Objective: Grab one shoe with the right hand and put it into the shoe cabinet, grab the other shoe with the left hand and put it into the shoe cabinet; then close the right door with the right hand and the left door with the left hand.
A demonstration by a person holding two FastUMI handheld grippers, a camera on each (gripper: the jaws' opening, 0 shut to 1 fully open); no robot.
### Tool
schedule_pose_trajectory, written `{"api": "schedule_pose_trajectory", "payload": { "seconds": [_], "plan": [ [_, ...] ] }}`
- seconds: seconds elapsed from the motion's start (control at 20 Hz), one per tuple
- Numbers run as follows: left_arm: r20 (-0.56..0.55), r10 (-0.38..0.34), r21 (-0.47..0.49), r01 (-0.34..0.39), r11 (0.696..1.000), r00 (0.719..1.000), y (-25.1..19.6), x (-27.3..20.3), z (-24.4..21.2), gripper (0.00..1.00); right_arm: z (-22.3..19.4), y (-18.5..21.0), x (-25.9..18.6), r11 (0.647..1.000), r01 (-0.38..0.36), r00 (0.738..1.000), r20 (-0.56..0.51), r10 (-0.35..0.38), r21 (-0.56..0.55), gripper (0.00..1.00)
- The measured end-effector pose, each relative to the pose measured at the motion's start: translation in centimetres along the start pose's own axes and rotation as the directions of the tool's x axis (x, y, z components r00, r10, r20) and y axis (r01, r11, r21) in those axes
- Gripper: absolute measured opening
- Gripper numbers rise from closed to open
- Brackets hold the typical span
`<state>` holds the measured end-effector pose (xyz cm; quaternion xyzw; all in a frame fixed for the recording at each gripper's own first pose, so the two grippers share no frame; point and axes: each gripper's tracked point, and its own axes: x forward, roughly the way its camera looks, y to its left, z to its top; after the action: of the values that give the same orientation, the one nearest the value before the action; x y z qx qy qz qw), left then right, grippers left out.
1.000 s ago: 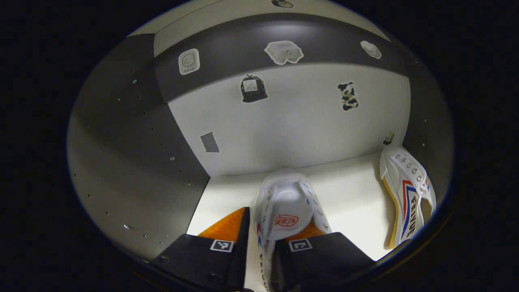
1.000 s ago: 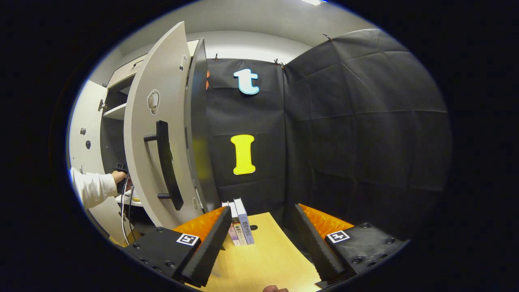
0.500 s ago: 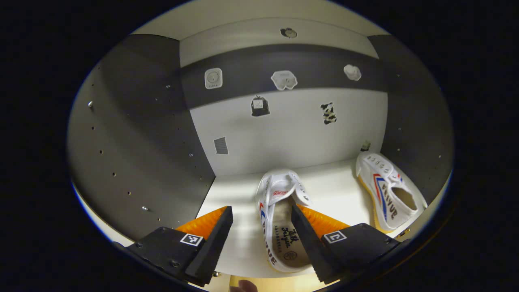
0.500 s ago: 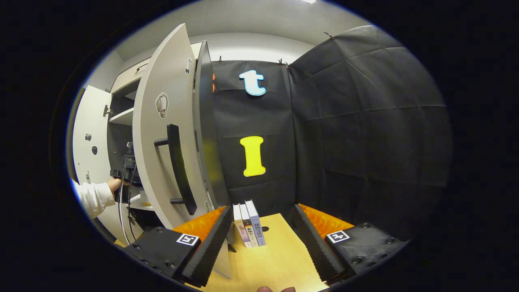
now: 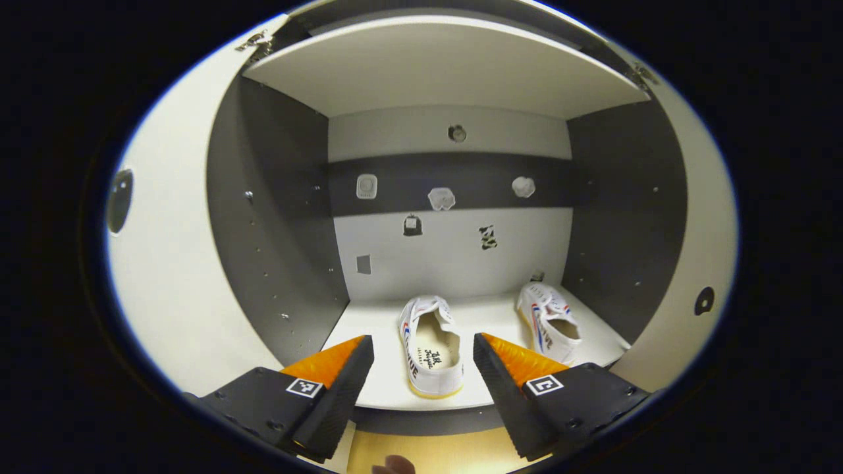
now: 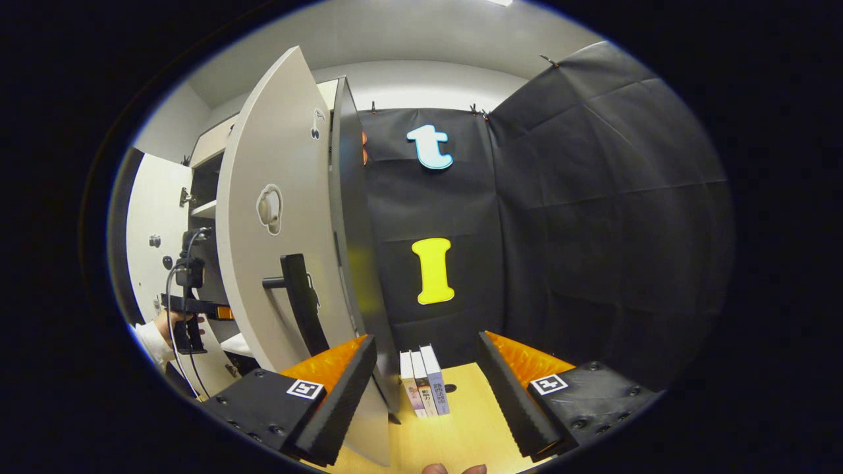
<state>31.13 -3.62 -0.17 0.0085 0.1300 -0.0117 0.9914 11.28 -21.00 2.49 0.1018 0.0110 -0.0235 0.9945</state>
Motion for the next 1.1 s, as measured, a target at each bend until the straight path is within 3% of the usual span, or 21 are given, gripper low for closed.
{"api": "schedule_pose_trajectory", "payload": {
  "seconds": [0.2, 0.55, 0.8, 1.1],
  "plan": [
    [0.132, -0.008, -0.014, 0.010, 1.000, 0.991, -0.7, -6.4, 2.4, 0.95, -0.1, 0.5, 0.4, 0.999, -0.017, 1.000, -0.013, 0.016, -0.031, 0.98],
    [0.210, -0.024, -0.007, 0.026, 1.000, 0.977, -0.4, -17.1, 2.1, 0.95, 0.0, 2.0, 0.7, 0.999, -0.045, 0.999, -0.027, 0.044, -0.027, 0.98],
    [0.203, -0.038, -0.008, 0.040, 0.999, 0.978, 0.3, -22.6, -0.3, 0.95, 0.7, 2.6, 0.5, 0.996, -0.038, 0.999, 0.000, 0.038, -0.080, 0.98],
    [0.175, -0.044, -0.016, 0.048, 0.999, 0.984, 2.8, -26.3, -2.7, 0.95, 0.6, 3.3, -0.1, 0.995, 0.043, 0.999, 0.025, -0.041, -0.087, 0.98]
  ]
}}
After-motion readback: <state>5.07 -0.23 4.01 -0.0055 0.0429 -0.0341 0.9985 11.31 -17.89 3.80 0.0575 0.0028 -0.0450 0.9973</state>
